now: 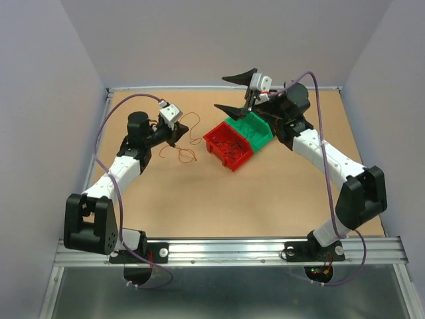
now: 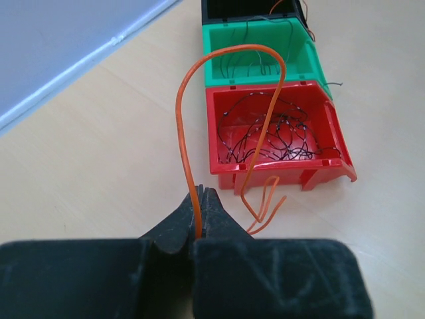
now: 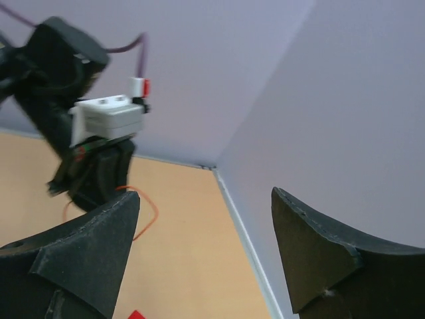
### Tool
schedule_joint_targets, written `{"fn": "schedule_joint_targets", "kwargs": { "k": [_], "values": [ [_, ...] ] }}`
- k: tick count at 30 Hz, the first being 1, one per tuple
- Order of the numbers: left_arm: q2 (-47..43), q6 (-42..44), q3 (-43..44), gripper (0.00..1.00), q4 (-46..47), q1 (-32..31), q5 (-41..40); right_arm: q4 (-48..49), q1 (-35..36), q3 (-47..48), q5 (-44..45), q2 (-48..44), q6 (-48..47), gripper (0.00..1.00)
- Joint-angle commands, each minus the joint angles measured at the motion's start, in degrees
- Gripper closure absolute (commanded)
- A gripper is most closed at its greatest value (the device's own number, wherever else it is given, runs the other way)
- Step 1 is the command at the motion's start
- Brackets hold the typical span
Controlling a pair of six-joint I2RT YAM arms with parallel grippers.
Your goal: Untangle the cables
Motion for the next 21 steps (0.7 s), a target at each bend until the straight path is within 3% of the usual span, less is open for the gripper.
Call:
{"fn": "schedule_joint_targets", "kwargs": {
  "k": [1,4,10,15,21],
  "values": [
    [-6.4,1.1,-1.4,1.0,3.5,-0.3,0.9,-13.5,2.8,0.8,-14.1,-2.5,-13.0,0.16],
    [-8.2,0.9,-2.5,1.0,4.1,-0.2,-0.1,-29.3,6.2,4.2,-15.5,-0.9,-25.4,0.16],
    [-11.8,-1.1,-3.8,1.0,6.4,-0.1,-5.9,-31.4,11.9,3.0,-11.3,2.1,-31.8,0.13],
    [-14.7,-1.7,-5.4,1.0,7.6,0.3,-6.3,-31.3,16.5,6.3,-7.1,8.5,-30.5,0.12],
    [-17.7,-2.3,-6.5,1.0,8.4,0.4,-7.3,-31.2,19.4,10.6,-8.1,15.7,-27.7,0.13]
  ]
}}
